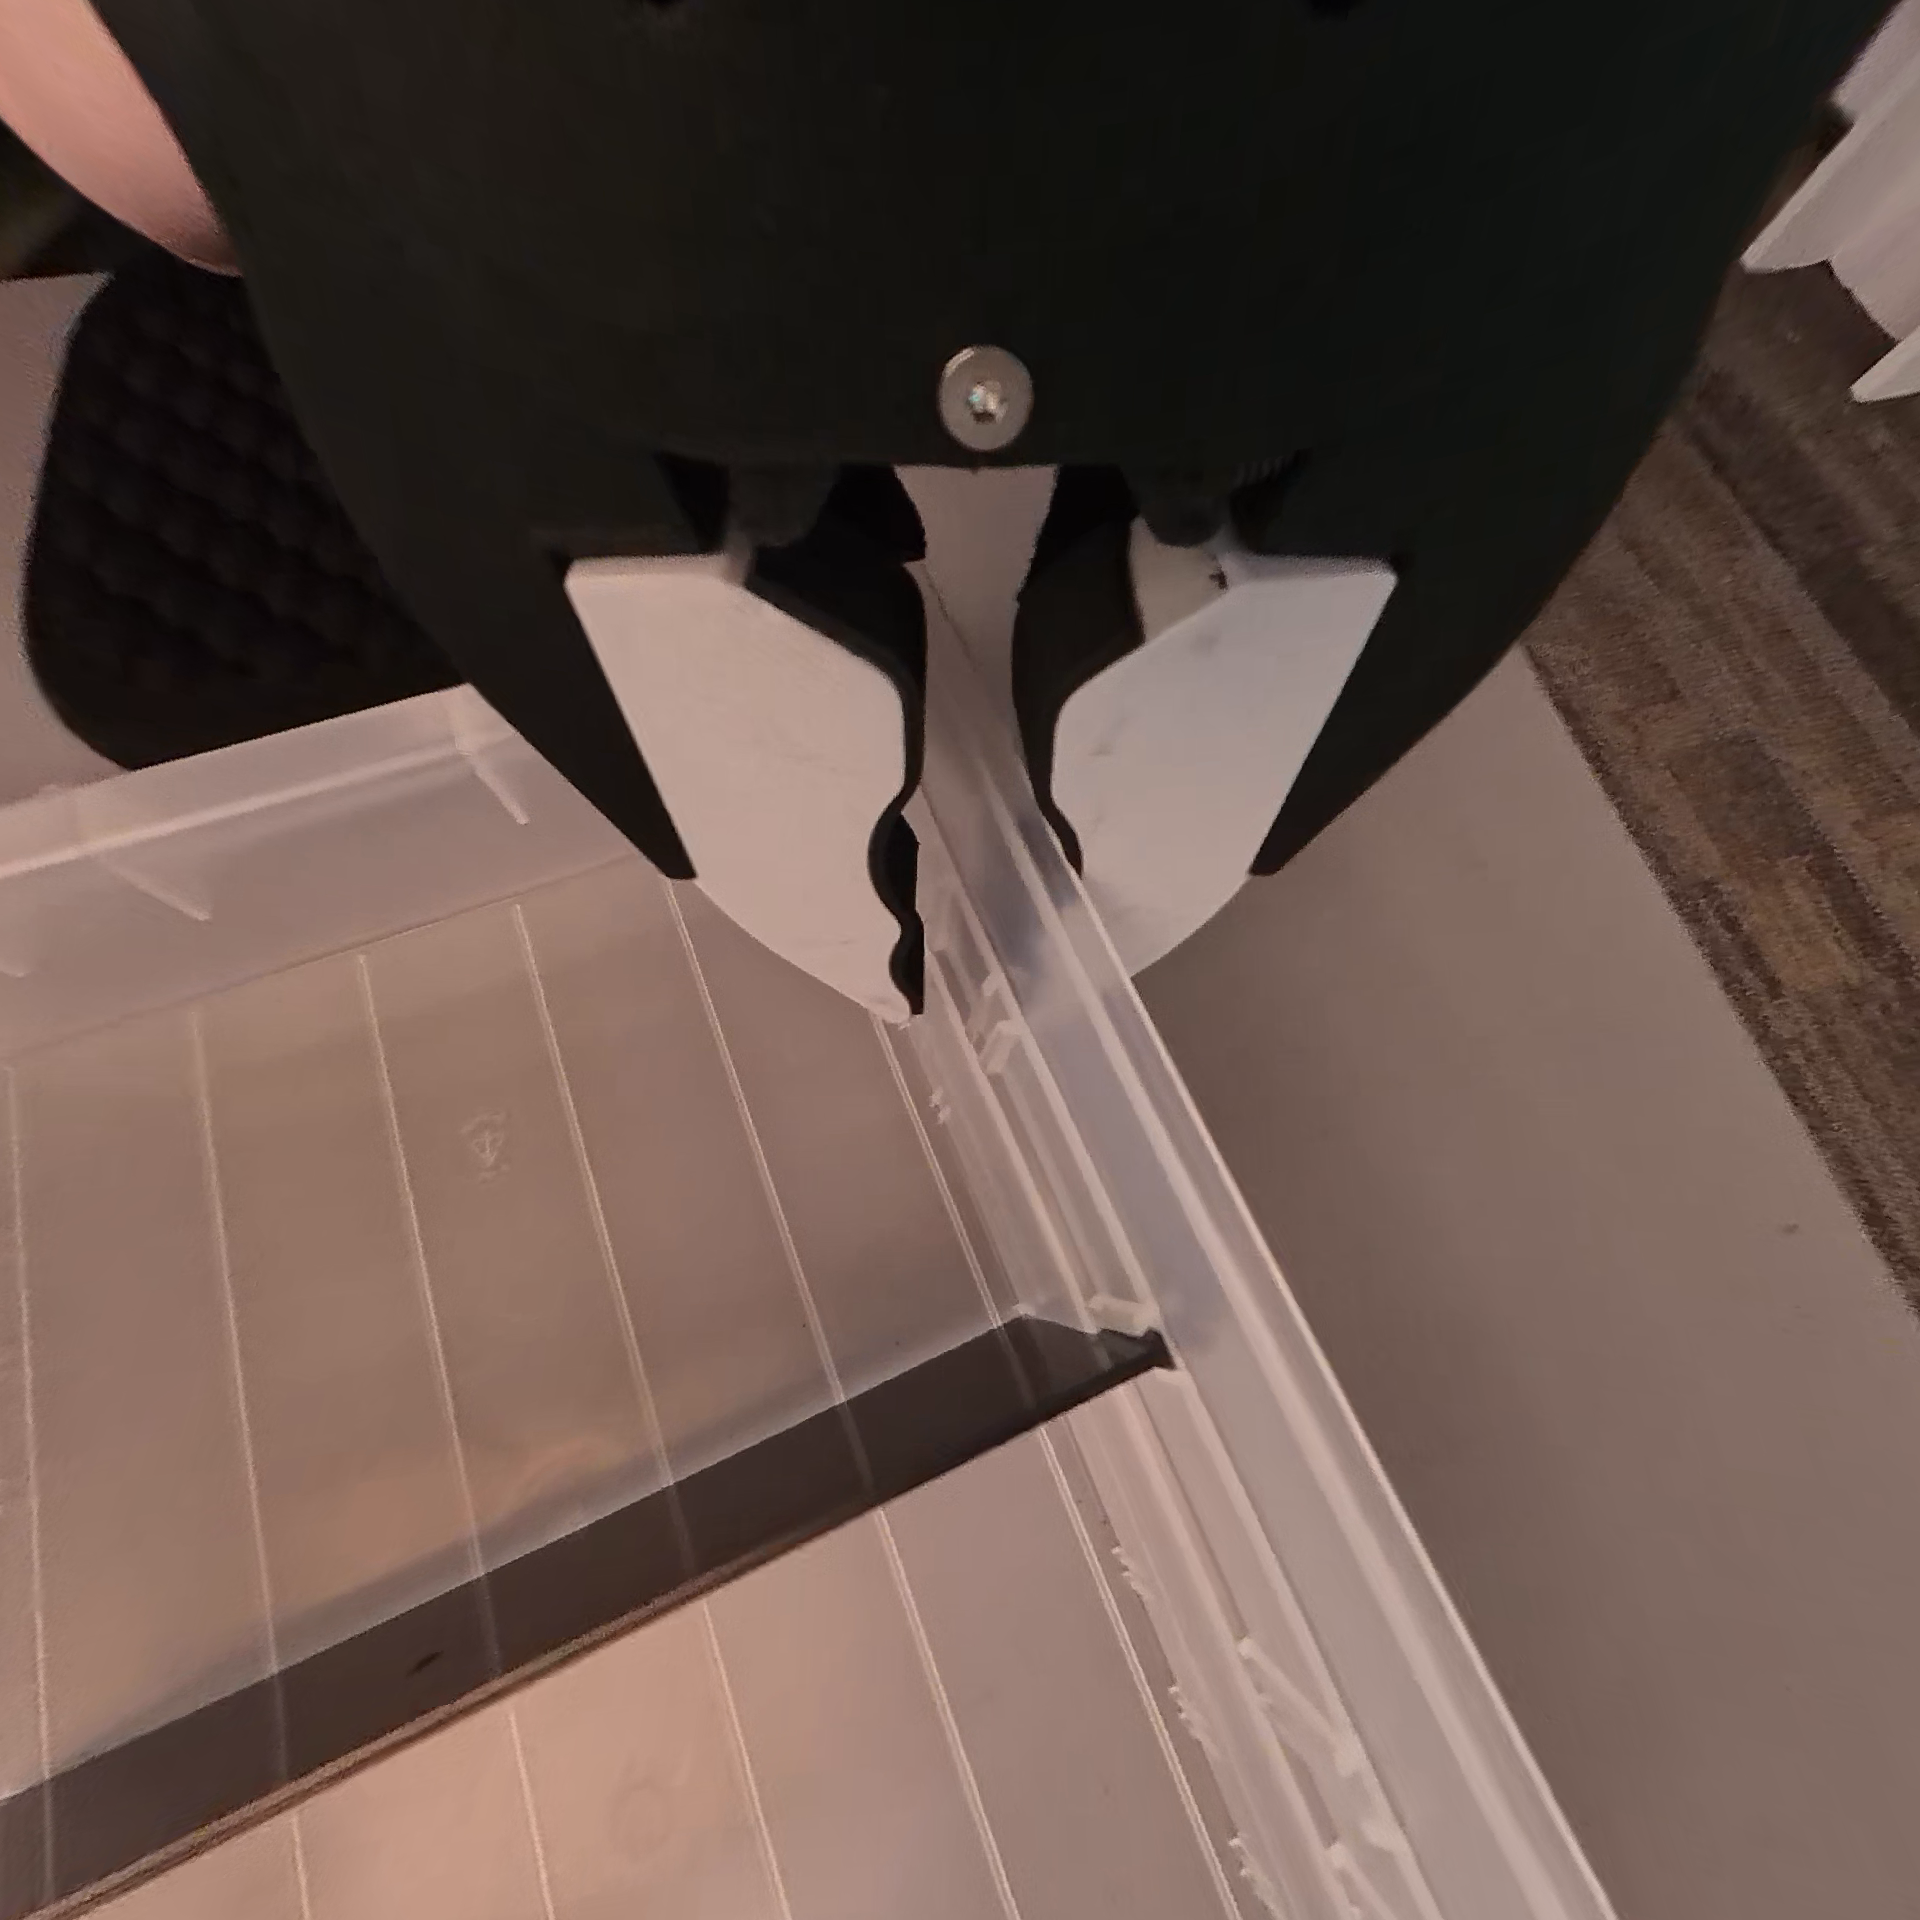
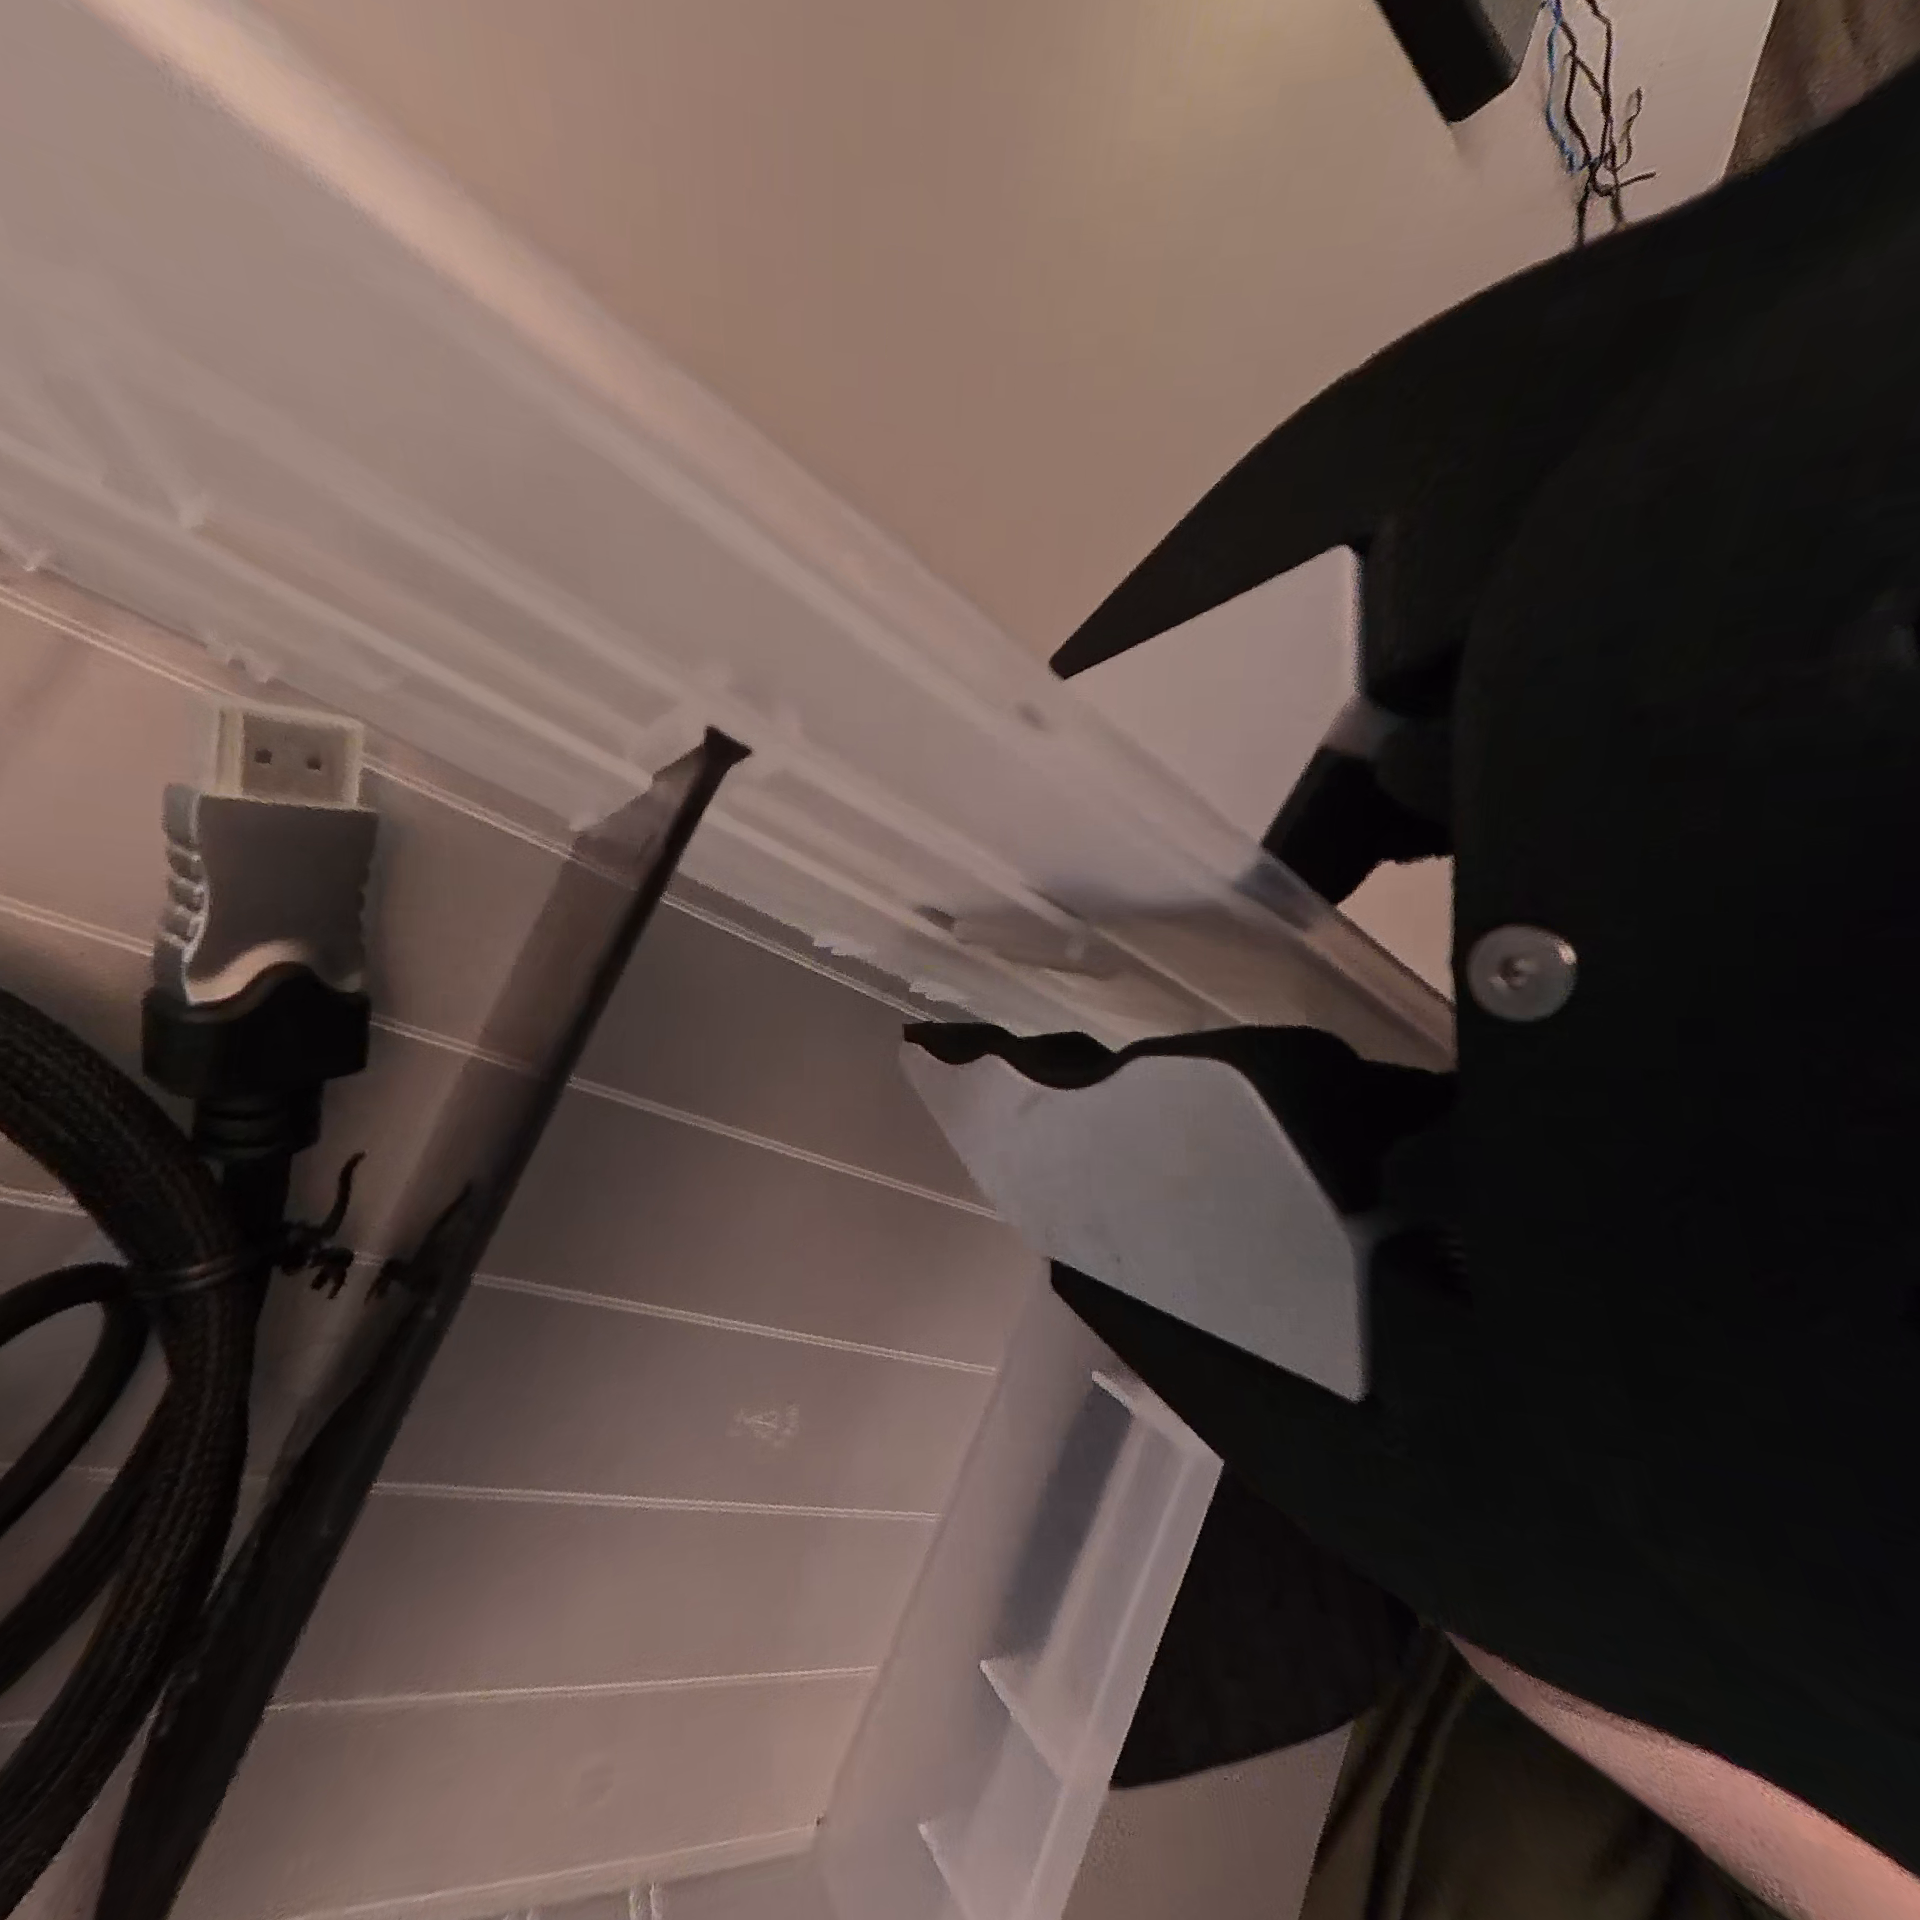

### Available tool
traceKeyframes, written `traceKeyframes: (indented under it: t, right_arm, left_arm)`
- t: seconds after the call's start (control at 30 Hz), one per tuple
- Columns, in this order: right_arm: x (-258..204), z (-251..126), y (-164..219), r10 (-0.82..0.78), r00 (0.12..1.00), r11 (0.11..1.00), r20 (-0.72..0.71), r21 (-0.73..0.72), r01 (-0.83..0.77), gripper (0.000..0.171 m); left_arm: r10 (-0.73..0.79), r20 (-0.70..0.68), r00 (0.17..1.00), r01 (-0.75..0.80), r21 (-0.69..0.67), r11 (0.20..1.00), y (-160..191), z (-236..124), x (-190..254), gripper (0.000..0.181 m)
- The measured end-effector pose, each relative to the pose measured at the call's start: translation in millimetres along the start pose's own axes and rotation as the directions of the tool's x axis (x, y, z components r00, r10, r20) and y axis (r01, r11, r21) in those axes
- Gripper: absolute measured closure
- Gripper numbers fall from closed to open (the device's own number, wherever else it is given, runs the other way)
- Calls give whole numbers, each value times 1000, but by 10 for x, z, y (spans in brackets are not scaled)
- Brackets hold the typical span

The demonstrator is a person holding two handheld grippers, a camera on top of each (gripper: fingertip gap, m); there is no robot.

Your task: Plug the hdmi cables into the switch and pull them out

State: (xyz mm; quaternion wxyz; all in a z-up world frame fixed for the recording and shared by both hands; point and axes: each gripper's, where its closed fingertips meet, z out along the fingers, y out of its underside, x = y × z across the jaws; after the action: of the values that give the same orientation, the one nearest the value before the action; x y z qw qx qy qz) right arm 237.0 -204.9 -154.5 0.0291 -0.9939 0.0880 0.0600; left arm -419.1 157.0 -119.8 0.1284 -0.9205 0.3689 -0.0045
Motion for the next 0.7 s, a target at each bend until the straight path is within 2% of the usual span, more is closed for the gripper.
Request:
traceKeyframes:
  t: [0.1,0.4,0.5,0.63,0.7]
  right_arm:
    - [-183,29,-126,-32,999,999,-2,-16,32,149]
    - [-692,104,-413,-129,991,989,-29,-71,127,142]
    - [-819,124,-472,-157,986,984,-55,-91,152,139]
    - [-1006,139,-500,-164,986,982,-9,-96,162,139]
    - [-1023,126,-483,-154,988,982,-4,-110,153,129]
  left_arm:
    - [-2,-60,998,2,9,1000,-86,12,143,168]
    - [106,-59,993,-111,-84,990,-288,30,654,163]
    - [147,-105,984,-158,-98,983,-367,23,951,156]
    - [205,-161,965,-227,-130,965,-366,-11,1256,148]
    - [214,-169,962,-240,-152,959,-335,-33,1309,146]
